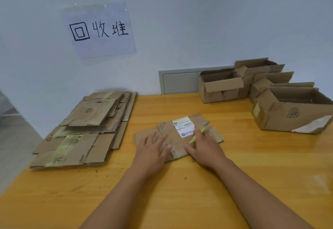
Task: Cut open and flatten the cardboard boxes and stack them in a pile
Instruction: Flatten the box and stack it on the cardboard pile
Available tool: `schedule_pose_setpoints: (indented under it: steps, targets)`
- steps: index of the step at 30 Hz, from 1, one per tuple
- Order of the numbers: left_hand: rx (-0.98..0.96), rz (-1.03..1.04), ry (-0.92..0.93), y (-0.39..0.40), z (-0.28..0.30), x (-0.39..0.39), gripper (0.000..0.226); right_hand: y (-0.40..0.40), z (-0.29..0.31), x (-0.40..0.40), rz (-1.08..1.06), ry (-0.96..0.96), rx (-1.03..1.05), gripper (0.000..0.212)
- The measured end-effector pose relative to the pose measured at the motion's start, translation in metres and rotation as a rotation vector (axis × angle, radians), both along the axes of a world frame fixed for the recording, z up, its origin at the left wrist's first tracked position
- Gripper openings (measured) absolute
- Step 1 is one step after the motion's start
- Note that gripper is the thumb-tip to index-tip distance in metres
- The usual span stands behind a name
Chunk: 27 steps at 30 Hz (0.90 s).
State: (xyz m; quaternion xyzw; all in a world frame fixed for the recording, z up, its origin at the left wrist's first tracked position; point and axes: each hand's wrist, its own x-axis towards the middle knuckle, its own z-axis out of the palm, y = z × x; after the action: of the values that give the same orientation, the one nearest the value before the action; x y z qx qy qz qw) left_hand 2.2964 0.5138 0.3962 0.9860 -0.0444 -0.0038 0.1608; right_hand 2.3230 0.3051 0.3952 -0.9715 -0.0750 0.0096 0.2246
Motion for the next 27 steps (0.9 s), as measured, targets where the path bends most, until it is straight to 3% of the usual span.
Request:
schedule_pose_setpoints:
  steps: [4,9,11,15,18,21,23,27]
  targets:
    - [0.077,0.101,0.111,-0.016,-0.011,0.011,0.056,-0.001,-0.002,-0.002,0.017,0.030,0.022,0.078]
    - [0.112,0.089,0.131,-0.013,-0.015,0.014,0.058,-0.016,0.017,-0.010,-0.021,0.137,0.440,0.047]
    - [0.106,0.089,0.152,-0.012,-0.014,0.016,0.059,-0.024,0.024,-0.018,-0.070,0.089,0.478,0.045]
    - [0.087,0.129,0.177,-0.017,-0.014,0.016,0.061,-0.043,0.023,-0.035,-0.183,0.123,0.362,0.053]
    - [0.090,0.158,0.193,-0.020,-0.012,0.016,0.063,-0.051,0.020,-0.043,-0.236,0.327,0.086,0.059]
    - [0.088,0.163,0.193,-0.020,-0.011,0.016,0.063,-0.053,0.024,-0.046,-0.242,0.374,-0.141,0.056]
    - [0.091,0.157,0.188,-0.019,-0.011,0.015,0.062,-0.051,0.032,-0.046,-0.269,0.313,-0.228,0.055]
    - [0.085,0.124,0.173,-0.016,-0.012,0.016,0.061,-0.030,0.046,-0.029,-0.256,-0.045,-0.180,0.047]
